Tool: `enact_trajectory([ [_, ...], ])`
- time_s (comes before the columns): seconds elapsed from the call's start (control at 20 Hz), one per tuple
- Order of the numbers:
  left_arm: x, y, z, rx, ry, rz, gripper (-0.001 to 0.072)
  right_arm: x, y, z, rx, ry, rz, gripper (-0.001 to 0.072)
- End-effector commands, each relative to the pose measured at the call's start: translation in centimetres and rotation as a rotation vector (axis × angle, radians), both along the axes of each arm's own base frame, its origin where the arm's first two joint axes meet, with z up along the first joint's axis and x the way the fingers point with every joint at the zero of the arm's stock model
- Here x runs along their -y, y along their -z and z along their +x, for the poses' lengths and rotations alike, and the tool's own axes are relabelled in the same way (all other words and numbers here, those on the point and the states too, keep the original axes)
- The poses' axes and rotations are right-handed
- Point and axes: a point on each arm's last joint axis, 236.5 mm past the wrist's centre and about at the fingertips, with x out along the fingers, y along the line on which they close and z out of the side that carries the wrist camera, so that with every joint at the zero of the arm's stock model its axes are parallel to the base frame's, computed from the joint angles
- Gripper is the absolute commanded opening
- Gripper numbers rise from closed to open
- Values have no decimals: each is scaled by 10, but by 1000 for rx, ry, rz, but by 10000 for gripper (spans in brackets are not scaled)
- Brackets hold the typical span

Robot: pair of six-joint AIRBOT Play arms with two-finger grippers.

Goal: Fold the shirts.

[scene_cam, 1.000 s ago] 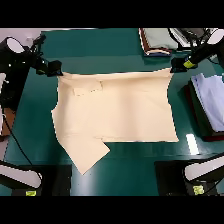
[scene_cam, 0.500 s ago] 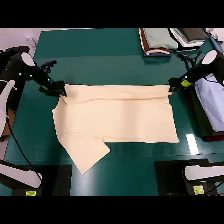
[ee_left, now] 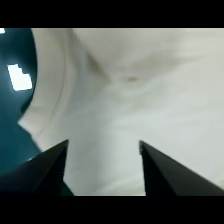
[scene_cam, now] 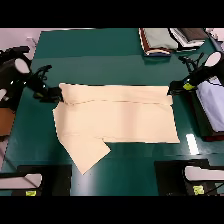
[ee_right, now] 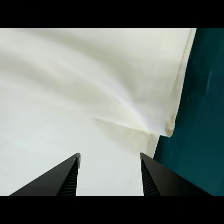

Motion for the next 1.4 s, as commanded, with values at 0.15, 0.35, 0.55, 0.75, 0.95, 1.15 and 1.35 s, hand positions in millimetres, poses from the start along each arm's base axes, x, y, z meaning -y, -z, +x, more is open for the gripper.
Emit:
enact_trajectory([
  [0.15, -5, 31, -154, -112, -83, 24, 526, -1, -54, -1, 157, 5, -20, 444],
  [0.35, 21, 48, -198, -155, -137, -91, 526, 0, -60, 1, 187, 9, -23, 444],
  [0.55, 47, 67, -188, -107, -231, -217, 526, -1, -60, 1, 186, 9, -22, 443],
  [0.75, 65, 73, -179, -59, -279, -314, 525, -2, -59, -4, 166, 3, -19, 442],
  [0.95, 72, 72, -185, -73, -249, -347, 226, -2, -57, -11, 136, -5, -17, 440],
  [1.15, 71, 53, -183, -66, -151, -332, 22, 17, -36, -51, 9, 49, -6, 441],
  [1.35, 66, 37, -172, -25, -97, -306, 23, 51, 31, -145, -197, 246, 22, 468],
])
